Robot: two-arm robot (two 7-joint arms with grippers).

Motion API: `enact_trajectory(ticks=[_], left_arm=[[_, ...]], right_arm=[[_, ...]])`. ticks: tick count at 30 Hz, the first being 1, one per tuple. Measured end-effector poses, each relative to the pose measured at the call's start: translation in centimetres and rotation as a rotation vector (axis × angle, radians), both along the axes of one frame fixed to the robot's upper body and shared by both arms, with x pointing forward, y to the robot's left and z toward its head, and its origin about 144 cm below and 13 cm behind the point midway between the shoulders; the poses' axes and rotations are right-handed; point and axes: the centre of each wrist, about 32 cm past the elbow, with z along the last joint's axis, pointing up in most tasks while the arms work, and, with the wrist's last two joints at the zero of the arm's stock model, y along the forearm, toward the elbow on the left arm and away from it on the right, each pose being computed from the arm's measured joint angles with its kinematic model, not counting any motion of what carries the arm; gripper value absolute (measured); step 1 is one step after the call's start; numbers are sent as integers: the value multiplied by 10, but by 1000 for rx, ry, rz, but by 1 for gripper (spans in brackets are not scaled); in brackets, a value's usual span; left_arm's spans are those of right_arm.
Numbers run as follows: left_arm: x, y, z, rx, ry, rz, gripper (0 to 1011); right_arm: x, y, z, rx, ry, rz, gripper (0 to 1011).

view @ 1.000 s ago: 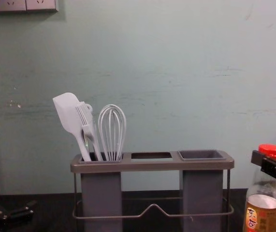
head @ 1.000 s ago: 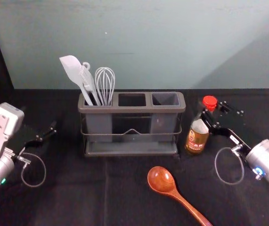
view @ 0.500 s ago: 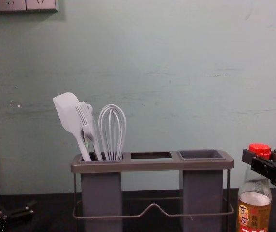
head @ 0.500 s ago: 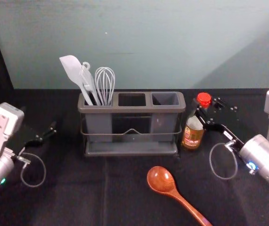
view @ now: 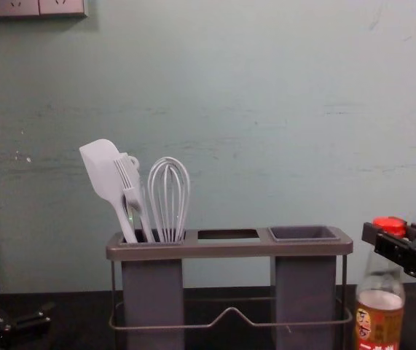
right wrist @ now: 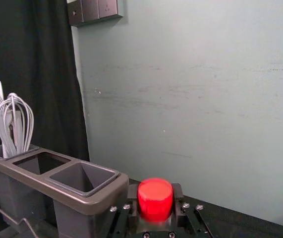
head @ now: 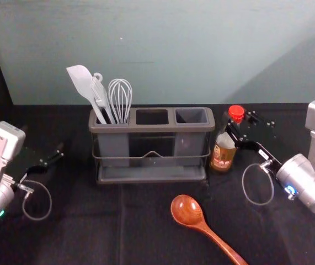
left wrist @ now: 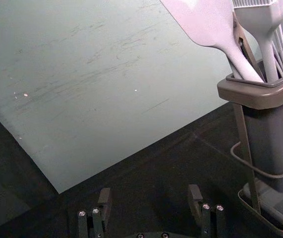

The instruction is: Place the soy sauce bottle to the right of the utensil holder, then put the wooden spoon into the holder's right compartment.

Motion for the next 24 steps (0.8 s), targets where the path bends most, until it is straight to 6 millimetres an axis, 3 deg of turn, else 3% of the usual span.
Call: enact_trajectory(ticks=[7,8,15,20,24], left_arm=[[0,0,0,0,0,0,1011],[0,0,0,0,0,0,1011],[0,0,0,0,0,0,1011],[0,0,0,0,0,0,1011],[0,0,0,0,0,0,1012]], right_arm=[[-2,0,3,17,-6,10,635],[-4,0,4,20,-10,12,635],[-21,-2,15,24,-48,28,882],[-39,-1,22,16,-75,35,991],[-58,3,24,0,-90,43,1003]])
